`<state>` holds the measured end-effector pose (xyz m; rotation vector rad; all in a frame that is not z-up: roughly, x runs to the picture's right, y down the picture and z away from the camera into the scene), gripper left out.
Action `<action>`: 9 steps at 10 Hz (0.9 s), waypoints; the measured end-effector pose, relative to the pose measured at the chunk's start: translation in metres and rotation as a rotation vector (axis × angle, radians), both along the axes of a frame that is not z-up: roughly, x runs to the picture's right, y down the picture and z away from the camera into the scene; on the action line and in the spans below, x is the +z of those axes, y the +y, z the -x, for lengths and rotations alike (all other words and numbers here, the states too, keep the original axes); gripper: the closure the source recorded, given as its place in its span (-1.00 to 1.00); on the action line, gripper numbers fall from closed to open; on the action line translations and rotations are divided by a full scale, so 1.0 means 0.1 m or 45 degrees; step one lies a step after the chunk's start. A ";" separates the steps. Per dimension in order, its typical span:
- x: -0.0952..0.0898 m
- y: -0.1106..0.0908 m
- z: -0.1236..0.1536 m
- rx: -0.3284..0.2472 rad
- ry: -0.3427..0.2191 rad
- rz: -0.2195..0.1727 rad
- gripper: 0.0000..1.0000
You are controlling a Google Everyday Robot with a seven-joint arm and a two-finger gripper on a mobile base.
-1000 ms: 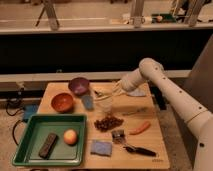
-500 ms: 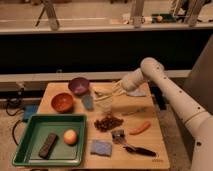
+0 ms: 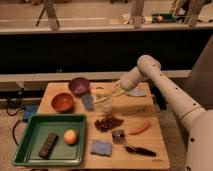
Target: Place banana in paper cup
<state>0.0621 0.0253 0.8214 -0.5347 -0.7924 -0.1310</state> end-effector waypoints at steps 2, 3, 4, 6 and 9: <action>0.00 0.02 0.00 -0.031 -0.001 0.017 1.00; 0.00 0.02 0.01 -0.041 -0.004 0.023 1.00; 0.00 0.02 0.02 -0.051 -0.011 0.036 0.93; 0.01 0.03 0.01 -0.059 -0.018 0.054 0.60; 0.02 0.03 0.00 -0.058 -0.026 0.075 -0.01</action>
